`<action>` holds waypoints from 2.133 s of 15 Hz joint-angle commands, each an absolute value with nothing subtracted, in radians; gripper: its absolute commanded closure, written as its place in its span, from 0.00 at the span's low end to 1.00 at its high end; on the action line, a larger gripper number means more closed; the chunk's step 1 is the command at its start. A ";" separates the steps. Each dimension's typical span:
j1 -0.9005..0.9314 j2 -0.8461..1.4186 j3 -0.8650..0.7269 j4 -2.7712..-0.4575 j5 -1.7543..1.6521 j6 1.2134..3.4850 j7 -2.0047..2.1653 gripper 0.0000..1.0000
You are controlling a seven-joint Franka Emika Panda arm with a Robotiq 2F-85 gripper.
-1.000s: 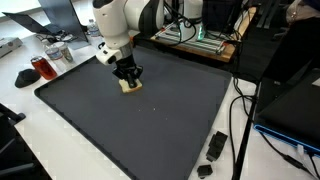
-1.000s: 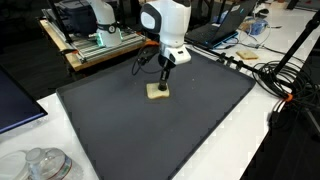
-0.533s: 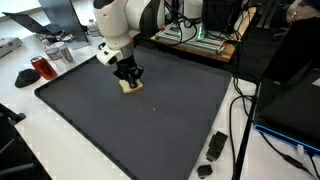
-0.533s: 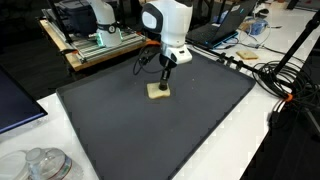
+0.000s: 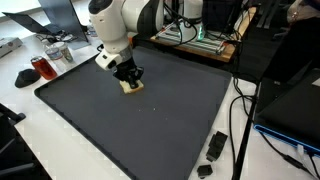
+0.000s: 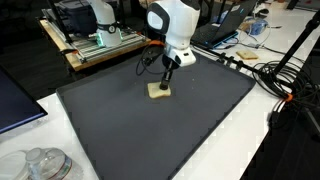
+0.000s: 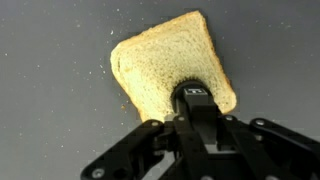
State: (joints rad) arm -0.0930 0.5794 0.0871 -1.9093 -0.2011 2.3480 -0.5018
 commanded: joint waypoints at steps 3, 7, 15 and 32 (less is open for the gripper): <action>-0.144 0.676 0.129 -1.865 -0.126 2.382 -0.612 0.95; -0.206 0.652 0.154 -1.937 -0.023 2.466 -0.701 0.95; -0.167 0.532 0.113 -2.017 -0.039 2.512 -0.599 0.78; 0.051 0.523 -0.023 -2.011 -0.270 2.453 -0.192 0.95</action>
State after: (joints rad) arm 0.0314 0.5237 -0.0211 -2.0237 -0.2446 2.5042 -0.2118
